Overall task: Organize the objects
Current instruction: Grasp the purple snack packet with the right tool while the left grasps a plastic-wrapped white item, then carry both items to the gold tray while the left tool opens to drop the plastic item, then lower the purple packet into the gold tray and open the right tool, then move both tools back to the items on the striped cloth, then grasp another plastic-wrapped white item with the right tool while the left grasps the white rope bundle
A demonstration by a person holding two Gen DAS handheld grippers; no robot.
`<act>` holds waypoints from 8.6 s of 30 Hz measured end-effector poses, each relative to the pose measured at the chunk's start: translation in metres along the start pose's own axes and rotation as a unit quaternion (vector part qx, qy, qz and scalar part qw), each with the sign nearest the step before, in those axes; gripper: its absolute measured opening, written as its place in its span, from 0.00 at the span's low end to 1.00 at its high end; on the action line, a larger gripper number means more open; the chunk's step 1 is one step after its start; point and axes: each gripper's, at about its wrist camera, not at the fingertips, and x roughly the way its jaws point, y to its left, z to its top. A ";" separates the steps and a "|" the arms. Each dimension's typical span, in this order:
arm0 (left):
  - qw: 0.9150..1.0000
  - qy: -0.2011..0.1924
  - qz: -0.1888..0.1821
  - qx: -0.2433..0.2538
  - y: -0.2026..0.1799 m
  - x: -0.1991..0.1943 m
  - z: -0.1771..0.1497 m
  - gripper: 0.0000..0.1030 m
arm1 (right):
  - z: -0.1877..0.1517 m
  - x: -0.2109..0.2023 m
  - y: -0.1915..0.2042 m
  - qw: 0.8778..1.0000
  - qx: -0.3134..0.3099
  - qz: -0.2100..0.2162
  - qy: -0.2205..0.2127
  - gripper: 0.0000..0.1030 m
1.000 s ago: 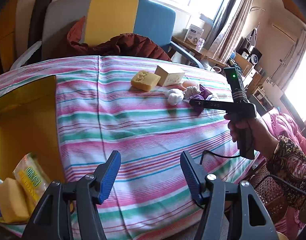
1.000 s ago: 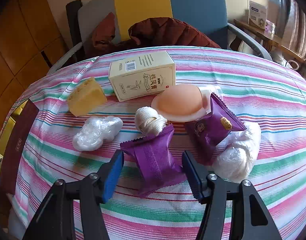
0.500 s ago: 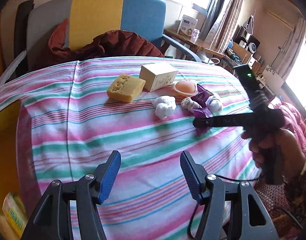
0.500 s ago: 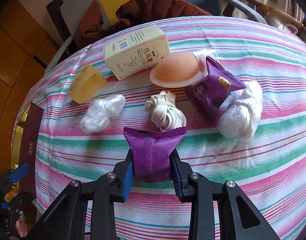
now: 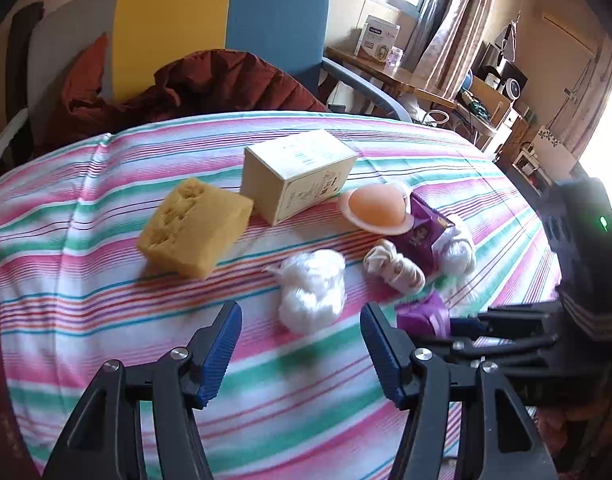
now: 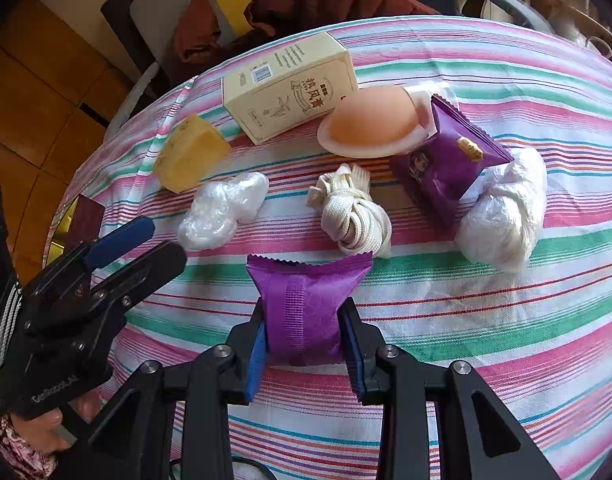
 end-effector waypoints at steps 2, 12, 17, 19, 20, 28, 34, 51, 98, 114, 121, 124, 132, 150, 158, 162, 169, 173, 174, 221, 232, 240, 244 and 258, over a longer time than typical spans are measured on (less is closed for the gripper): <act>1.000 -0.002 -0.004 -0.006 0.002 0.006 0.004 0.61 | 0.000 -0.001 -0.001 1.000 0.001 0.001 0.000 0.33; 1.000 -0.004 -0.023 -0.020 0.019 0.030 -0.003 0.32 | 0.002 0.002 0.000 1.000 0.001 -0.002 0.000 0.33; 1.000 -0.023 -0.003 0.010 0.016 0.023 -0.016 0.32 | 0.002 0.003 0.001 1.000 -0.002 -0.003 -0.003 0.33; 0.999 -0.030 0.005 0.009 0.018 0.020 -0.021 0.32 | 0.002 0.003 0.002 1.000 -0.002 -0.003 -0.006 0.33; 0.999 -0.034 0.007 0.008 0.019 0.017 -0.024 0.32 | 0.002 0.003 0.002 1.000 0.000 -0.001 -0.008 0.33; 0.998 -0.054 0.025 0.001 0.028 -0.003 -0.045 0.32 | 0.001 0.002 0.002 1.000 0.008 0.004 -0.028 0.33; 0.997 -0.058 0.038 0.014 0.028 -0.013 -0.059 0.32 | -0.006 0.000 0.019 0.999 -0.011 0.010 -0.039 0.32; 0.992 -0.075 0.076 0.068 0.021 -0.043 -0.107 0.29 | -0.014 0.003 0.049 0.994 -0.075 -0.013 -0.077 0.31; 0.958 -0.135 0.150 -0.205 0.168 -0.180 -0.166 0.44 | -0.052 -0.011 0.123 0.963 -0.217 0.073 -0.145 0.31; 0.912 -0.172 0.216 -0.303 0.213 -0.222 -0.186 0.45 | -0.064 -0.011 0.152 0.954 -0.254 0.087 -0.135 0.31; 0.920 -0.179 0.210 -0.279 0.224 -0.237 -0.186 0.45 | -0.083 -0.015 0.201 0.944 -0.276 0.142 -0.112 0.31; 0.919 -0.185 0.202 -0.282 0.230 -0.246 -0.185 0.45 | -0.091 -0.016 0.228 0.936 -0.291 0.164 -0.110 0.31; 0.912 -0.190 0.195 -0.307 0.246 -0.258 -0.186 0.45 | -0.103 0.002 0.306 0.919 -0.347 0.164 -0.090 0.31; 0.902 -0.189 0.184 -0.343 0.259 -0.262 -0.195 0.45 | -0.074 0.081 0.380 0.928 -0.356 0.095 -0.050 0.35; 0.906 -0.185 0.182 -0.335 0.252 -0.257 -0.195 0.45 | -0.059 0.072 0.361 0.944 -0.304 0.092 -0.085 0.52; 0.911 -0.177 0.177 -0.329 0.247 -0.252 -0.194 0.45 | -0.058 0.051 0.349 0.945 -0.290 0.098 -0.117 0.57; 0.925 -0.162 0.155 -0.305 0.233 -0.241 -0.189 0.45 | -0.061 0.030 0.329 0.947 -0.276 0.077 -0.143 0.63; 0.937 -0.162 0.131 -0.279 0.220 -0.236 -0.185 0.45 | -0.065 0.026 0.312 0.950 -0.269 0.059 -0.148 0.67; 0.940 -0.163 0.127 -0.273 0.217 -0.235 -0.184 0.45 | -0.065 0.026 0.307 0.952 -0.265 0.053 -0.146 0.68; 0.998 -0.069 0.013 -0.005 0.043 -0.166 -0.159 0.57 | 0.025 -0.030 -0.076 0.978 0.043 -0.129 -0.157 0.47; 0.998 -0.056 -0.008 -0.021 0.042 -0.143 -0.131 0.57 | 0.015 -0.031 -0.057 0.986 0.049 -0.115 -0.112 0.37; 0.997 -0.031 -0.042 -0.048 0.018 -0.096 -0.086 0.57 | 0.015 -0.037 -0.068 0.973 0.060 -0.197 -0.107 0.37; 0.995 -0.017 -0.060 -0.076 -0.001 -0.061 -0.061 0.57 | 0.016 -0.028 -0.079 0.975 0.083 -0.185 -0.089 0.37; 0.990 0.031 -0.077 -0.111 -0.042 0.043 0.001 0.56 | 0.020 -0.029 -0.083 0.971 0.133 -0.177 -0.091 0.37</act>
